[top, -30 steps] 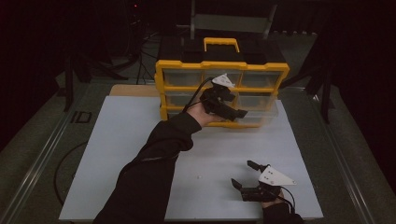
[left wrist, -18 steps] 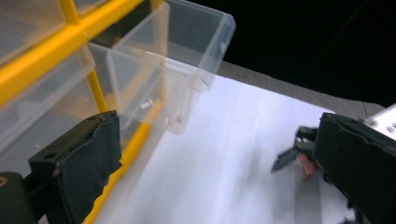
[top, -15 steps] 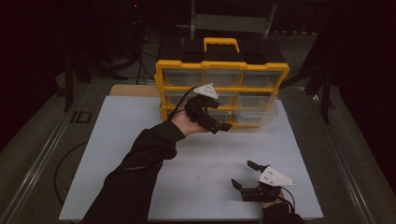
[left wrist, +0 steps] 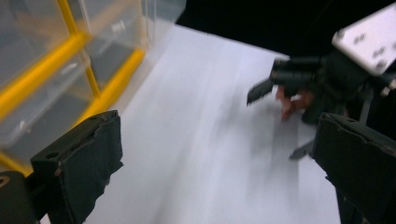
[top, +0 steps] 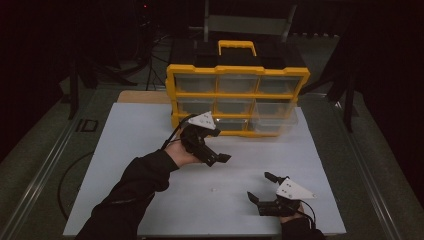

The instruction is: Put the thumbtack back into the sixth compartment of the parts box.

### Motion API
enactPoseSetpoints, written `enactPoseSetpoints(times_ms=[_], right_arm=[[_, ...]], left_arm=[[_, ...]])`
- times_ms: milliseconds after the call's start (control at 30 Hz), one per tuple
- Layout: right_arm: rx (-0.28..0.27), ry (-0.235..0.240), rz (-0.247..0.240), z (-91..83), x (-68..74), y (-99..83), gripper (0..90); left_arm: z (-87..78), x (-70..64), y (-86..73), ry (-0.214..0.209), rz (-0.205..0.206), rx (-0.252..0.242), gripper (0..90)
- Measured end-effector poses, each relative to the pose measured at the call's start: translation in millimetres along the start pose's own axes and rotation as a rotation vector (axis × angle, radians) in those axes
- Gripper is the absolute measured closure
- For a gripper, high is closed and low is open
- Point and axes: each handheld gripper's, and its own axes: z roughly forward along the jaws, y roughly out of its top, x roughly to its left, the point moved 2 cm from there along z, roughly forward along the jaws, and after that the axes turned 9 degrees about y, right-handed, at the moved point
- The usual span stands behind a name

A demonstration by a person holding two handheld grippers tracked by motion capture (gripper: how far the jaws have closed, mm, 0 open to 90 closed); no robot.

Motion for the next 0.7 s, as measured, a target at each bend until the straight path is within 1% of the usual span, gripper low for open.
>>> enactPoseSetpoints(times_ms=[67,167,233,300,333,367,433,567,600,633,667,700], right_arm=[[0.005,0.001,-0.003,0.1,0.6,0.0,10.0],[0.005,-0.002,-0.003,0.0,1.1,0.2,10.0],[0.007,-0.003,-0.004,0.1,1.1,0.0,10.0],[0.009,-0.001,-0.004,0.2,0.5,-0.4,10.1],[0.011,-0.002,-0.004,0.3,0.4,-0.5,10.0],[0.01,-0.002,-0.004,0.4,0.6,-0.4,10.0],[0.011,-0.004,-0.004,0.5,1.1,-0.3,10.0],[0.011,-0.002,-0.005,0.6,0.7,-0.6,10.0],[0.011,-0.002,-0.006,0.6,0.7,-0.6,10.0],[0.011,-0.002,-0.005,0.6,0.8,-0.6,10.0],[0.011,-0.001,-0.006,0.7,0.8,-0.6,10.0],[0.012,-0.001,-0.006,0.9,0.8,-0.8,10.0]], left_arm=[[2.0,-3.5,-9.0,-0.004,0.004,0.006,4.1],[6.8,-8.5,-24.3,-0.023,0.007,0.027,5.1],[10.0,-11.0,-34.4,-0.032,0.003,0.037,5.5],[11.8,-12.2,-41.5,-0.041,-0.005,0.038,6.7],[12.8,-12.7,-45.3,-0.038,-0.011,0.038,6.8],[13.7,-13.3,-49.1,-0.047,-0.015,0.038,6.9],[16.1,-14.6,-56.3,-0.049,-0.018,0.043,8.6],[22.7,-18.9,-68.7,-0.064,-0.022,0.076,8.7],[24.4,-20.3,-71.4,-0.066,-0.018,0.086,8.8],[26.0,-21.6,-74.1,-0.074,-0.013,0.096,11.1],[28.0,-22.8,-76.4,-0.066,-0.008,0.109,12.9],[29.7,-23.9,-78.7,-0.072,-0.006,0.116,13.5]])
